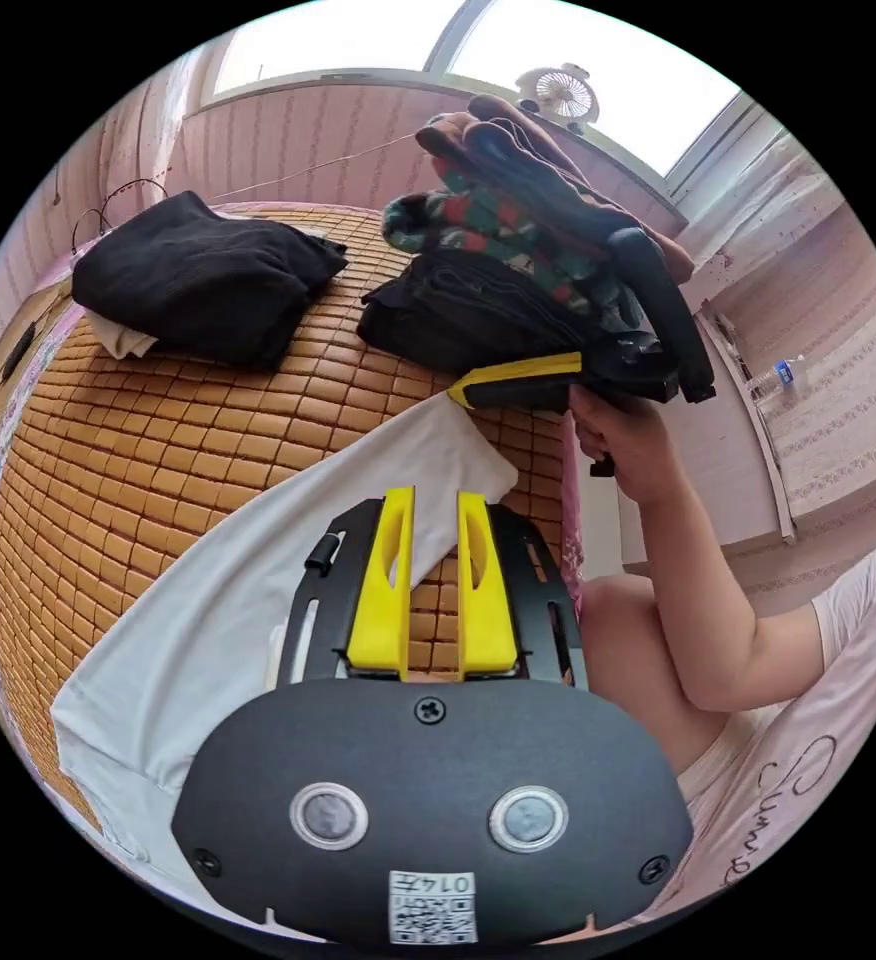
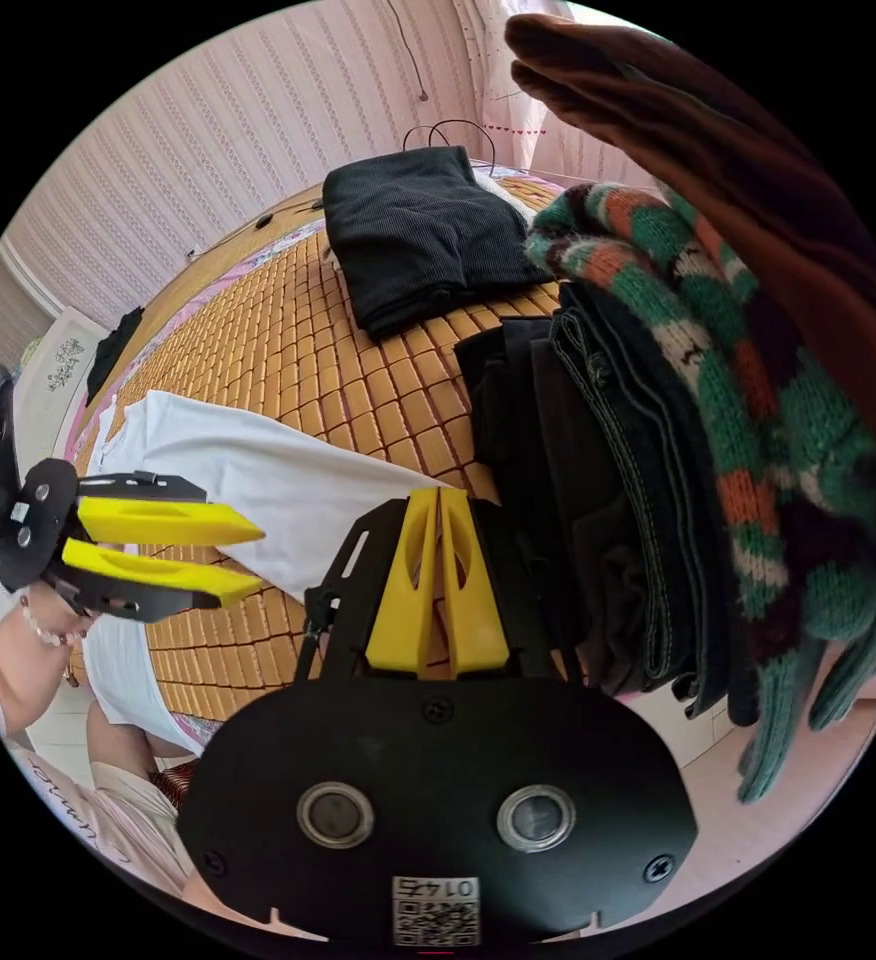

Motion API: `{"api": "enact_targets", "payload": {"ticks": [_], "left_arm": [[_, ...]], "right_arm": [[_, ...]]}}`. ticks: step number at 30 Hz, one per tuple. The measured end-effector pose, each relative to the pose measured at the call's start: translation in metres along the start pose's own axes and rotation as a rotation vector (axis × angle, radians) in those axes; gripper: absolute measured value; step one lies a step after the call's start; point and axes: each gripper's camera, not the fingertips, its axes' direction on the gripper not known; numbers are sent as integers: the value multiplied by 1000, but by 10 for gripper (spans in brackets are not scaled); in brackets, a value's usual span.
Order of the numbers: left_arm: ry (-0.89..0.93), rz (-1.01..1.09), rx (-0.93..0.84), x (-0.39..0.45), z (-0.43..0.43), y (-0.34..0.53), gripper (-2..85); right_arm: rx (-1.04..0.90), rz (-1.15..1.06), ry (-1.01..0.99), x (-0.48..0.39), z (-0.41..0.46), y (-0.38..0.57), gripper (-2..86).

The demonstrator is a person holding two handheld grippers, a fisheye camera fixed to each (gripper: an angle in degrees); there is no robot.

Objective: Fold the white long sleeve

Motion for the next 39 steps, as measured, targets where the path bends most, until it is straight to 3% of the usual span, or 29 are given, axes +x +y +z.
{"api": "enact_targets", "payload": {"ticks": [6,12,16,18,27,33,39], "left_arm": [[107,55,-112,50,44,2,79],[88,59,-88,61,18,21,67],[92,31,18,62,-16,37,52],[122,26,-70,62,-9,39,52],[203,15,-29,81,-67,80,50],[65,-48,-57,96,-174,202,51],[-123,-499,-125,101,-286,405,51]], "right_arm": [[-33,-5,8,-14,1,-5,-10],[-22,-12,104,-36,-4,-11,-10],[-30,-6,121,-49,-7,-14,-9],[-29,8,110,-54,-8,-16,-9],[-26,5,90,-88,-12,-28,-6],[71,38,84,-118,-40,-29,60],[146,-216,38,-221,-72,-29,68]]}}
